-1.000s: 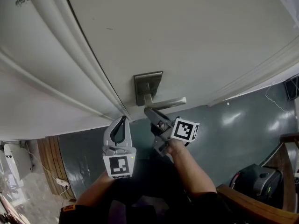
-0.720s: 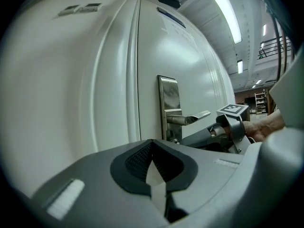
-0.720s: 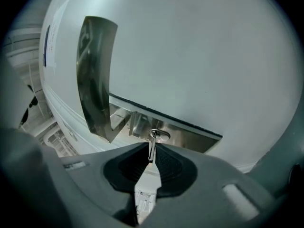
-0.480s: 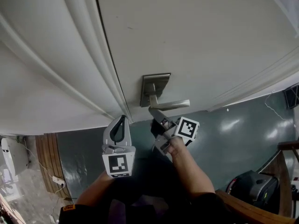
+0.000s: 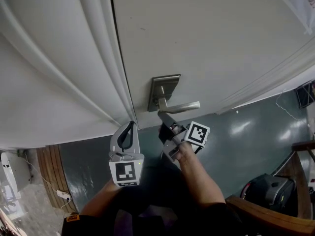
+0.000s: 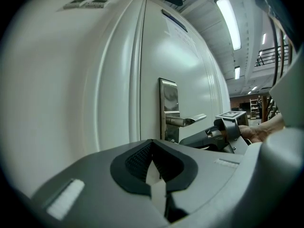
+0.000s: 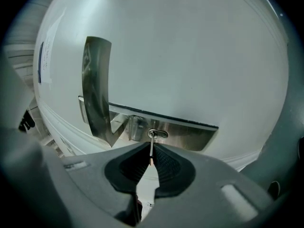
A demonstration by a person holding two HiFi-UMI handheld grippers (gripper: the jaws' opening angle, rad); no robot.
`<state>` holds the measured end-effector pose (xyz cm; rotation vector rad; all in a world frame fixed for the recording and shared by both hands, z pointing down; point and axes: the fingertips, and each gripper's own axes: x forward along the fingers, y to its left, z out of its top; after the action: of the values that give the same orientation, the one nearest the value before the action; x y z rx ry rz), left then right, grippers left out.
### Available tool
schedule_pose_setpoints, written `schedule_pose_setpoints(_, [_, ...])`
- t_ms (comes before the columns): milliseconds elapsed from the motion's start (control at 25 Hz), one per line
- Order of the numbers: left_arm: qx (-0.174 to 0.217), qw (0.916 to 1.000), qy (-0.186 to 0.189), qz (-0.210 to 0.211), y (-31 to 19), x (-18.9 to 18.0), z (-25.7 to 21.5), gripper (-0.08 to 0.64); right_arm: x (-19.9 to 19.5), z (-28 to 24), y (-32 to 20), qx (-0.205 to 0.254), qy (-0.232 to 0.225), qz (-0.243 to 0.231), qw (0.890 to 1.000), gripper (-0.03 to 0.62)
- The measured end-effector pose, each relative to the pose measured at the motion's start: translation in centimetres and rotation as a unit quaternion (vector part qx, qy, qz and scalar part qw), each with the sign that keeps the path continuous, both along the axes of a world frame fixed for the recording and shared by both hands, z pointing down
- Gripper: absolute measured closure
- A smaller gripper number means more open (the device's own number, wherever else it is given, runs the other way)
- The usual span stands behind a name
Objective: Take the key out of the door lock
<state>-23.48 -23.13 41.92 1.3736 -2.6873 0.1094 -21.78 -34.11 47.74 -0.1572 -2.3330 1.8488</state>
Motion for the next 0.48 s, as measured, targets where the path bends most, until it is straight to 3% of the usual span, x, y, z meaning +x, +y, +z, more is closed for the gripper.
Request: schedule_pose_setpoints(480, [-0.001,0.9998,0.002,0.018,1.03,-0.01,-0.15,0.541,0.38,0.21,-0.16,-0.042,-0.006,0.029,0.999,0.578])
